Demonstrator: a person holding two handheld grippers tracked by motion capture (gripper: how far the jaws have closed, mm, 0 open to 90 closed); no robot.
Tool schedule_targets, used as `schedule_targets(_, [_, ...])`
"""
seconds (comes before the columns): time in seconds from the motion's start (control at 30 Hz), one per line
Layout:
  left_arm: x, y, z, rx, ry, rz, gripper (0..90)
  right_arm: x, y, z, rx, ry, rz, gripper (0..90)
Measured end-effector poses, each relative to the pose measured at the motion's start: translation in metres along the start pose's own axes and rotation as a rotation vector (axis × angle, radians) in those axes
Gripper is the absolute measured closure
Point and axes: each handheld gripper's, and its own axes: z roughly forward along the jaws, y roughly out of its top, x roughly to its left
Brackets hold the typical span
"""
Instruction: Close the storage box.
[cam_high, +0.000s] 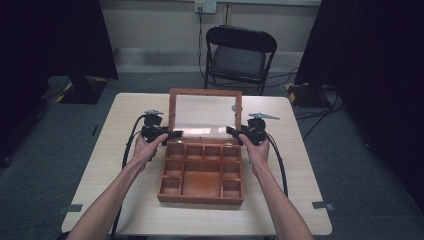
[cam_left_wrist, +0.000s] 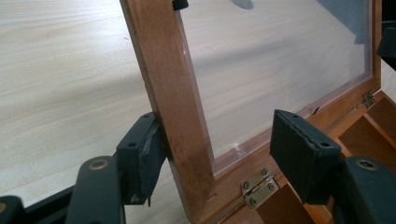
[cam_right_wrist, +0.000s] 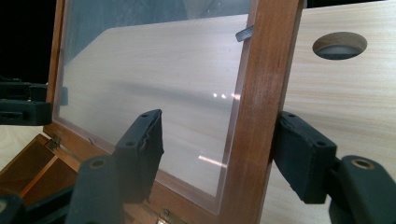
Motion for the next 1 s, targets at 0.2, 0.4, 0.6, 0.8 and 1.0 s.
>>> schedule_targets(0.2, [-0.002, 0.002, -0.008, -0.021, -0.007, -0.006, 38.4, 0.002, 0.001, -0.007, -0.013, 0.008, -0.008, 38.2])
schedule_targets(0.4, [-0.003, 0.003, -0.017, -0.047, -0.01, -0.007, 42.5, 0.006, 0.003, -0.012, -0.026, 0.025, -0.011, 40.3])
schedule_targets(0.6, [-0.003, 0.003, -0.022, -0.051, -0.009, 0.002, 43.0, 0.009, 0.005, -0.013, -0.029, 0.028, -0.022, 41.2])
schedule_targets(0.8, [-0.004, 0.008, -0.03, -0.074, -0.015, 0.016, 44.0, 0.012, 0.008, -0.015, -0.037, 0.035, -0.029, 41.2])
schedule_targets(1.0, [-0.006, 0.009, -0.035, -0.093, -0.017, 0.035, 43.6, 0.015, 0.01, -0.018, -0.045, 0.041, -0.034, 40.4])
